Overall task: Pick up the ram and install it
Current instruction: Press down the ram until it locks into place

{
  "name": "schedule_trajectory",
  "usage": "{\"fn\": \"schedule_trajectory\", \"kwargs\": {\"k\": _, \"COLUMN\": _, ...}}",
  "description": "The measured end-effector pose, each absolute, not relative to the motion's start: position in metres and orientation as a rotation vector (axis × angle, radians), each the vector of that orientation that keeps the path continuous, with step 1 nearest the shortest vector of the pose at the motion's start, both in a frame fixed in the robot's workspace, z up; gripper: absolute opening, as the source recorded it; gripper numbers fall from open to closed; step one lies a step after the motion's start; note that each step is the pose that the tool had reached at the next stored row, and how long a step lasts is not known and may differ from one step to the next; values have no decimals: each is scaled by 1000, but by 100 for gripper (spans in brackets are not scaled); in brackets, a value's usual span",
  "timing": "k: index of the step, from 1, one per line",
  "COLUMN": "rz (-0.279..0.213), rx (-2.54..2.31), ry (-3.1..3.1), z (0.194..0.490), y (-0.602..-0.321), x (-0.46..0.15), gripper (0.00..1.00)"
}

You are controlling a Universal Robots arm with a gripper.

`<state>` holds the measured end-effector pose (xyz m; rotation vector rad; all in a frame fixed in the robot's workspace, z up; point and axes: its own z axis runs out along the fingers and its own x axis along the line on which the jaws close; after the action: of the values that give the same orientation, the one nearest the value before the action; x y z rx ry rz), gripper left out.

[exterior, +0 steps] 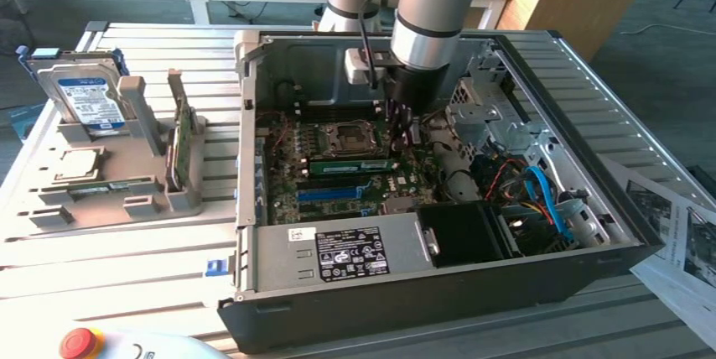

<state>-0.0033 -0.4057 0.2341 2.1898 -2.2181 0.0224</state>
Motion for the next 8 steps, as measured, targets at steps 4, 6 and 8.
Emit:
{"fn": "schedule_trajectory", "kwargs": {"k": 4, "rz": 22, "rx": 2189, "ry": -2218, "z": 241, "y": -406, "x": -3, "gripper": 10}}
{"fn": "schedule_trajectory", "kwargs": {"k": 6, "rz": 21, "rx": 2189, "ry": -2217, "z": 243, "y": -406, "x": -3, "gripper": 10}}
{"fn": "schedule_trajectory", "kwargs": {"k": 8, "rz": 21, "rx": 2189, "ry": -2217, "z": 244, "y": -406, "x": -3, "gripper": 10}}
